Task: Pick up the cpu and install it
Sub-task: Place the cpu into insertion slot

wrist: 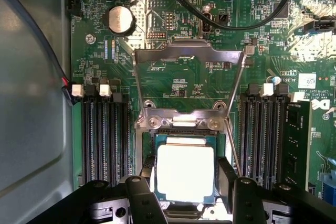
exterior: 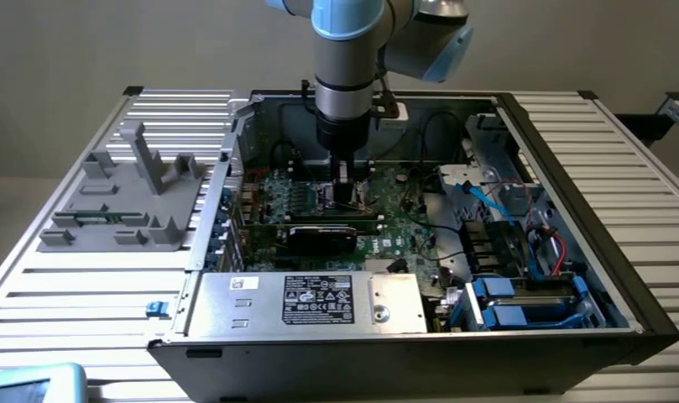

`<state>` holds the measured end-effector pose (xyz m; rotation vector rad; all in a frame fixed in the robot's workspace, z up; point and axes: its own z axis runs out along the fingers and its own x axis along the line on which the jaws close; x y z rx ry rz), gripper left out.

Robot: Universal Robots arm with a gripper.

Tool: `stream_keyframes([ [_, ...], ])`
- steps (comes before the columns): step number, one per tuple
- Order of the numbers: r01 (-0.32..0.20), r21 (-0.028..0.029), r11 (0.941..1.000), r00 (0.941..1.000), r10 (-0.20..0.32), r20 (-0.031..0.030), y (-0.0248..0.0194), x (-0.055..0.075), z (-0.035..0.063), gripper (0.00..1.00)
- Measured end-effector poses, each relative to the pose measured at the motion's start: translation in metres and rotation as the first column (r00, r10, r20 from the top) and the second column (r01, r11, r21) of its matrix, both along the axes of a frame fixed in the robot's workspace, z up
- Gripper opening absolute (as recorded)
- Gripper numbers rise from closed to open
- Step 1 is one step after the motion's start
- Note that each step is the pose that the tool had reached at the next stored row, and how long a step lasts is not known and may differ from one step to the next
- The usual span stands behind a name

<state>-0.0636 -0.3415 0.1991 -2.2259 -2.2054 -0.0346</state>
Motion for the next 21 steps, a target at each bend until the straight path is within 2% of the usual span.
stream_keyframes([
  [13, 0.001, 0.006, 1.0, 1.0, -0.001, 0.0007, -0.0004, -0.0002, -0.0008, 0.55],
  [16, 0.001, 0.0093, 1.0, 1.0, -0.001, 0.0007, -0.0014, -0.0002, -0.0008, 0.55],
  [20, 0.001, 0.0178, 0.9998, 1.0, -0.001, 0.001, -0.0017, -0.0002, -0.0009, 0.55],
  [21, 0.001, 0.0184, 0.9998, 1.0, -0.001, 0.0011, -0.0017, -0.0002, -0.0009, 0.55],
])
